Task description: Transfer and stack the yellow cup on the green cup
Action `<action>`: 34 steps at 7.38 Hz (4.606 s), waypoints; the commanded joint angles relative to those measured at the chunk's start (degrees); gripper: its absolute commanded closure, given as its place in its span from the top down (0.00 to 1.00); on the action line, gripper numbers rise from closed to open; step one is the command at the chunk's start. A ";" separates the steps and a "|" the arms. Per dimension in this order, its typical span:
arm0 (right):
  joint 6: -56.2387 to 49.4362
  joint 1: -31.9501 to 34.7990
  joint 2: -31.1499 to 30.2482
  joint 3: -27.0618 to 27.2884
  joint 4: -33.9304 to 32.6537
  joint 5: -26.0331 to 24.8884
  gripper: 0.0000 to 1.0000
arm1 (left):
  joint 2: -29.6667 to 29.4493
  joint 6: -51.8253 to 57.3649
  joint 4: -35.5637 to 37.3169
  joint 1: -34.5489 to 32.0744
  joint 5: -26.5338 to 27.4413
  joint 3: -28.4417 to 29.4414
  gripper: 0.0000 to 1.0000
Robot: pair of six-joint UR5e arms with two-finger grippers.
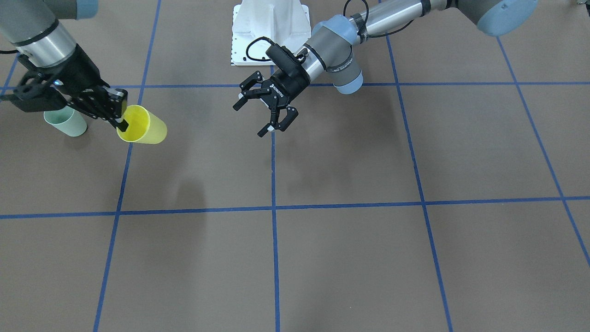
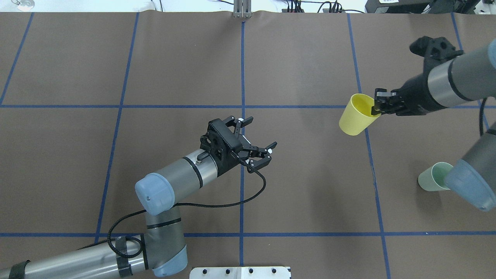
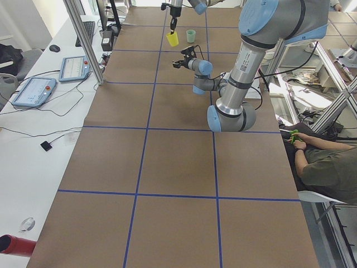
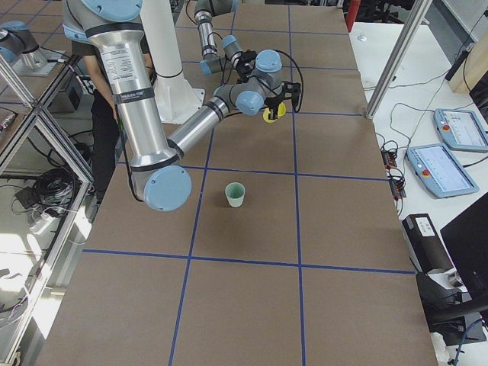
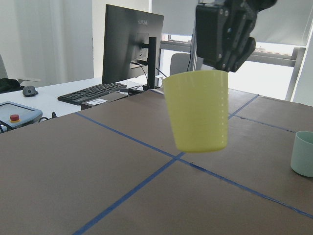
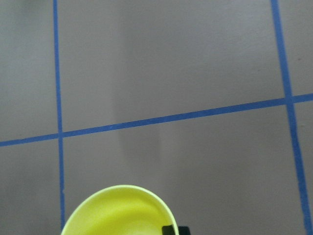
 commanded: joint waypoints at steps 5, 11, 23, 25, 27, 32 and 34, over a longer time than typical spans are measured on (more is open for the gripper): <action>-1.11 0.26 -34.83 8.21 21.76 -13.06 0.00 | 2.07 -8.92 0.76 -10.48 2.84 9.95 0.99; -1.73 -0.97 -36.25 2.77 24.64 -10.72 0.00 | 2.07 -10.68 1.02 -11.37 2.93 10.04 0.99; -1.55 -2.38 -34.50 -0.85 28.88 -9.31 0.00 | 2.15 -11.73 1.02 -11.28 2.84 10.47 0.99; -1.55 -2.47 -34.41 -1.12 28.88 -9.31 0.40 | 2.15 -11.73 1.02 -11.37 2.84 10.47 0.99; -1.55 -2.65 -34.14 -1.38 28.97 -9.22 1.00 | 2.15 -11.73 1.02 -11.28 2.84 10.56 0.99; -5.91 7.68 -22.94 -9.06 28.18 -4.95 1.00 | 2.15 -11.73 17.74 -20.12 -5.90 10.65 0.98; -16.62 12.80 -16.15 -14.73 23.12 -2.98 1.00 | 1.98 -11.73 34.43 -29.26 -17.41 10.21 0.99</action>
